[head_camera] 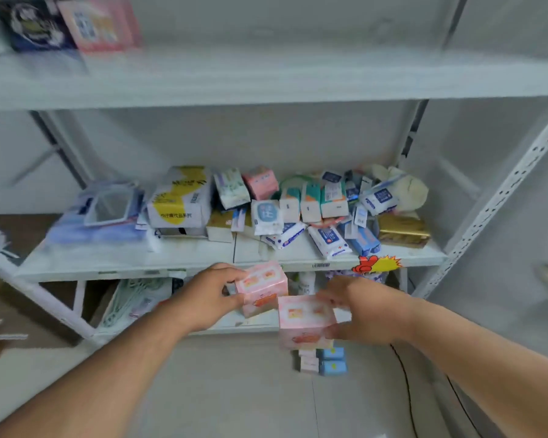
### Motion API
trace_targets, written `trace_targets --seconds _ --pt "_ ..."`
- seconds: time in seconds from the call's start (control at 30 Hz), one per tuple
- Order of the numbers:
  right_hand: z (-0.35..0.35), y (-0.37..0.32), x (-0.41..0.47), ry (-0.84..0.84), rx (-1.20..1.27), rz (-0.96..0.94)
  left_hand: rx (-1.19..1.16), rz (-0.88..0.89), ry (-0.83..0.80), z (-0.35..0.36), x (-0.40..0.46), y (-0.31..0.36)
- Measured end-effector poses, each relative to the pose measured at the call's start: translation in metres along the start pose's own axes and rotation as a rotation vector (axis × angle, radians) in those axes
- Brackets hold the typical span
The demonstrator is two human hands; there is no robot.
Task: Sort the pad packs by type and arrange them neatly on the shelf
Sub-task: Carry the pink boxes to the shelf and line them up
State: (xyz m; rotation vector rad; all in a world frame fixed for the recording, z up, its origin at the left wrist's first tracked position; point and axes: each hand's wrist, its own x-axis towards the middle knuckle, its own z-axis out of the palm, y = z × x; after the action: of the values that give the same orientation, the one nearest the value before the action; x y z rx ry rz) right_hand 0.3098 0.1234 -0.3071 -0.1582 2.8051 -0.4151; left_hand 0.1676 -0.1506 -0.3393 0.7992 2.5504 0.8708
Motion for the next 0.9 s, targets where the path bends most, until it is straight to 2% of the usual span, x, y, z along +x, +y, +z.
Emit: trace_targets --seconds 0.13,0.47,0.6,0.9 --pt "-0.067 -0.038 -0.032 0.050 -0.098 -0.094 0.050 0.011 0.104 -0.065 -0.041 0.044" --pt "-0.180 -0.112 -0.056 0.232 -0.066 -0.239 0.197 0.044 0.257 -0.200 -0.089 0.103" --pt "-0.216 -0.144 -0.042 0.293 -0.071 -0.246 0.213 0.061 0.329 -0.250 -0.086 0.105" --pt "-0.278 -0.223 0.039 0.416 -0.107 -0.164 0.285 0.146 0.358 -0.389 -0.054 0.065"
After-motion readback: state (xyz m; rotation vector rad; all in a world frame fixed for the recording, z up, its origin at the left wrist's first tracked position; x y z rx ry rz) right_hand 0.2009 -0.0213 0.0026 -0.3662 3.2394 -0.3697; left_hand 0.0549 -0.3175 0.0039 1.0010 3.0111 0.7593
